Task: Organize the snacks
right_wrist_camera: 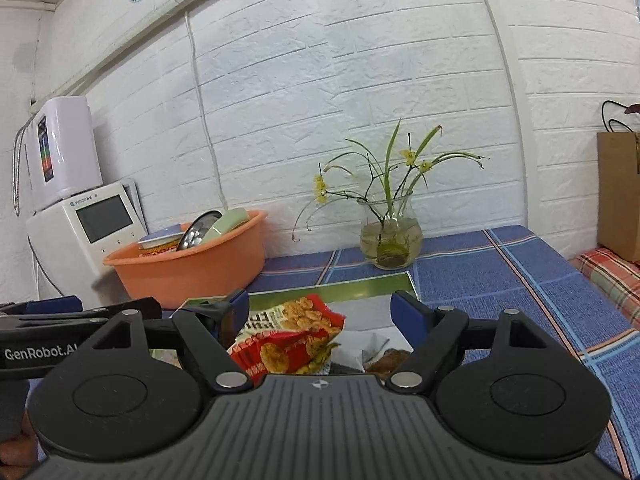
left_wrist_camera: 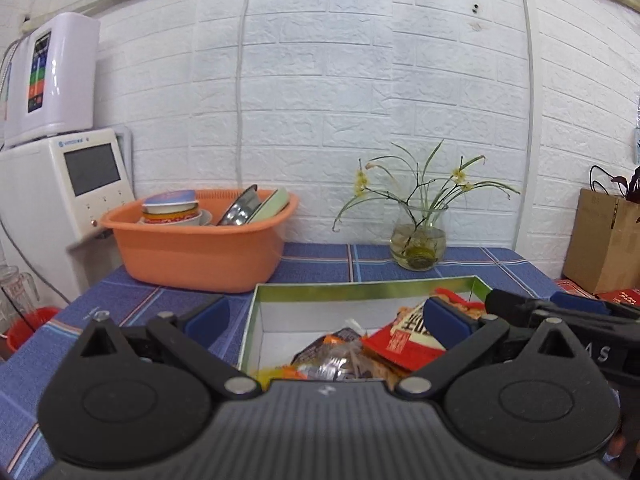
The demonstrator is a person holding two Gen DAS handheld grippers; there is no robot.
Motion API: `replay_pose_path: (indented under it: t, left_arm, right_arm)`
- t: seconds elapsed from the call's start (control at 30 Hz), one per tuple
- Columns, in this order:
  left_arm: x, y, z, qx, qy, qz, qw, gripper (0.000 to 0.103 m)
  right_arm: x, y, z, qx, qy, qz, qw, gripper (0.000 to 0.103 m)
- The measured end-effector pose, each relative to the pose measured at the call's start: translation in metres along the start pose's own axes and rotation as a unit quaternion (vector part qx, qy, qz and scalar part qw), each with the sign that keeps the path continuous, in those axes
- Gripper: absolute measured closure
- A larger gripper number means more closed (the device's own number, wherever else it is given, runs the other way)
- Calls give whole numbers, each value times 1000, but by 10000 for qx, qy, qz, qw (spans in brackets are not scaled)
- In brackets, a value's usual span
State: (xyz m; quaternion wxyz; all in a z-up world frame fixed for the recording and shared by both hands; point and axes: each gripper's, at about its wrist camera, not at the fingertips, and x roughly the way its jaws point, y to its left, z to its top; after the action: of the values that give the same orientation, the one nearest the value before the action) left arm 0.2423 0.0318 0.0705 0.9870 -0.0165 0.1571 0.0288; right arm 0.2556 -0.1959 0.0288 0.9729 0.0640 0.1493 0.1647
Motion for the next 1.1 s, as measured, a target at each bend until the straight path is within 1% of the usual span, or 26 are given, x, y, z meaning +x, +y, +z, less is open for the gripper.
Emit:
replay_pose_path:
  t: [0.07, 0.13, 0.23, 0.33, 0.43, 0.5, 0.57, 0.63, 0.77, 0.93, 1.03, 1.1]
  left_arm:
    - [-8, 2, -7, 53, 27, -1, 10000, 0]
    - [-17, 7, -15, 18, 95, -2, 10000, 0]
    - [-35, 16, -31, -295, 97, 112, 9995, 0]
    - [-53, 22, -44, -453, 68, 191, 9988, 0]
    - [-72, 22, -50, -426, 130, 149, 9989, 0]
    - [-88, 22, -54, -389, 57, 127, 9991, 0]
    - [-106, 20, -59, -284, -73, 126, 9995, 0]
    - [-122, 19, -65, -158, -103, 160, 9997, 0]
    - [-144, 15, -80, -8, 19, -67, 10000, 0]
    - [-162, 6, -107, 238, 243, -56, 9994, 0]
    - [-171, 5, -123, 15, 434, -101, 9990, 0]
    - [-176, 6, -130, -225, 505, -111, 9984, 0]
  right_arm:
    - [-3, 5, -5, -182, 194, -30, 9996, 0]
    - [-11, 11, -10, -322, 231, -149, 9991, 0]
    - [-28, 19, -17, -440, 262, -261, 9983, 0]
    - [-47, 29, -24, -476, 267, -541, 9970, 0]
    - [-69, 40, -32, -525, 204, -856, 9947, 0]
    - [-83, 45, -34, -496, 157, -1011, 9935, 0]
    - [-99, 48, -37, -415, 128, -1055, 9935, 0]
    - [-115, 50, -43, -359, 131, -1046, 9938, 0]
    - [-139, 54, -59, -247, 252, -993, 9944, 0]
    - [-168, 57, -81, -158, 472, -1221, 9913, 0]
    - [-183, 60, -94, -245, 598, -1438, 9875, 0]
    - [-193, 63, -100, -318, 586, -1471, 9869, 0]
